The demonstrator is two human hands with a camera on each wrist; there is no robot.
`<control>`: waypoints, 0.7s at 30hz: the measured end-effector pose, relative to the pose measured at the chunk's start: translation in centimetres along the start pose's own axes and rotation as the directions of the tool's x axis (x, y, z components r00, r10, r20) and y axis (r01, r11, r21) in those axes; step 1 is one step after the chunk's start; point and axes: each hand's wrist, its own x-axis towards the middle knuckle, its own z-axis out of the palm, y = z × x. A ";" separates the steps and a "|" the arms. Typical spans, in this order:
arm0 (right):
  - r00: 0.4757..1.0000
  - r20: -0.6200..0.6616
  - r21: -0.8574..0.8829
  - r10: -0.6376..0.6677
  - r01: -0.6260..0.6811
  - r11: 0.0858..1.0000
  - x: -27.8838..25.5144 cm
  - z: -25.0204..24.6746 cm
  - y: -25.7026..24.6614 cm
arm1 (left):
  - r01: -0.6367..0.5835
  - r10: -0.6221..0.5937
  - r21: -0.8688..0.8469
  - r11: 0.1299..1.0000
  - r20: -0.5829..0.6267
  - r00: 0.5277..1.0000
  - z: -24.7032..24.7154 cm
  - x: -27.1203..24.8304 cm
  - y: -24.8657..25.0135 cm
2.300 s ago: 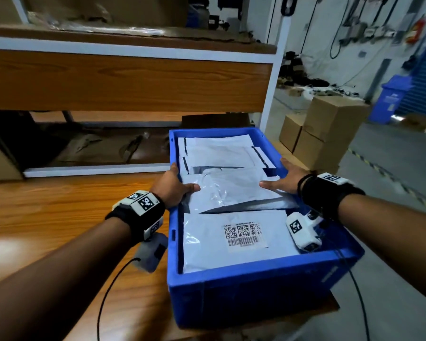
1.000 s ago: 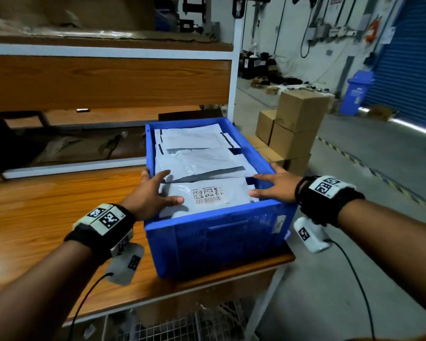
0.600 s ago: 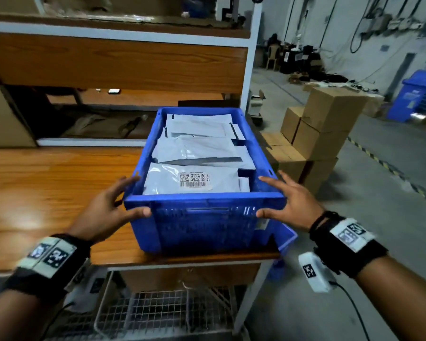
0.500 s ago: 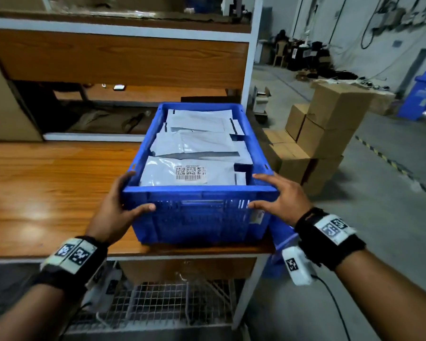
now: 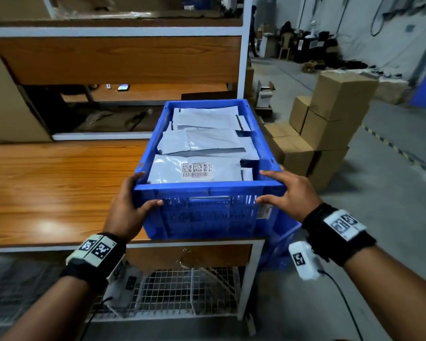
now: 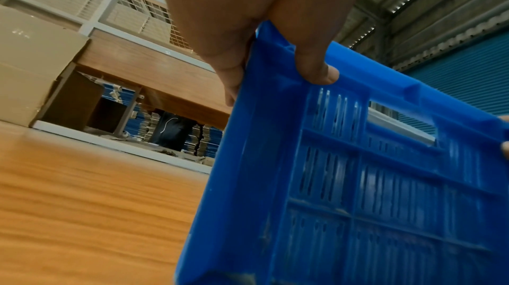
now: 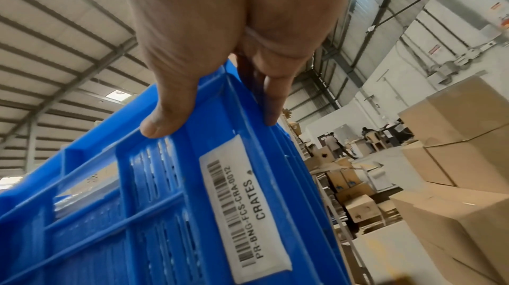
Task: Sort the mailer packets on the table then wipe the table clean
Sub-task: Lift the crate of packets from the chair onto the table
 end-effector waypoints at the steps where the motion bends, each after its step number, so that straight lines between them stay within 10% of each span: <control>1: 0.999 0.015 -0.013 0.032 -0.032 0.999 0.4 0.0 -0.1 | 0.008 -0.008 0.002 1.000 0.004 1.000 0.1 0.3 -0.2; 21: 0.966 0.030 -0.108 0.255 -0.251 0.962 -0.6 -0.2 -2.9 | 0.023 -0.022 -0.011 1.000 0.092 0.995 -0.7 0.7 -0.4</control>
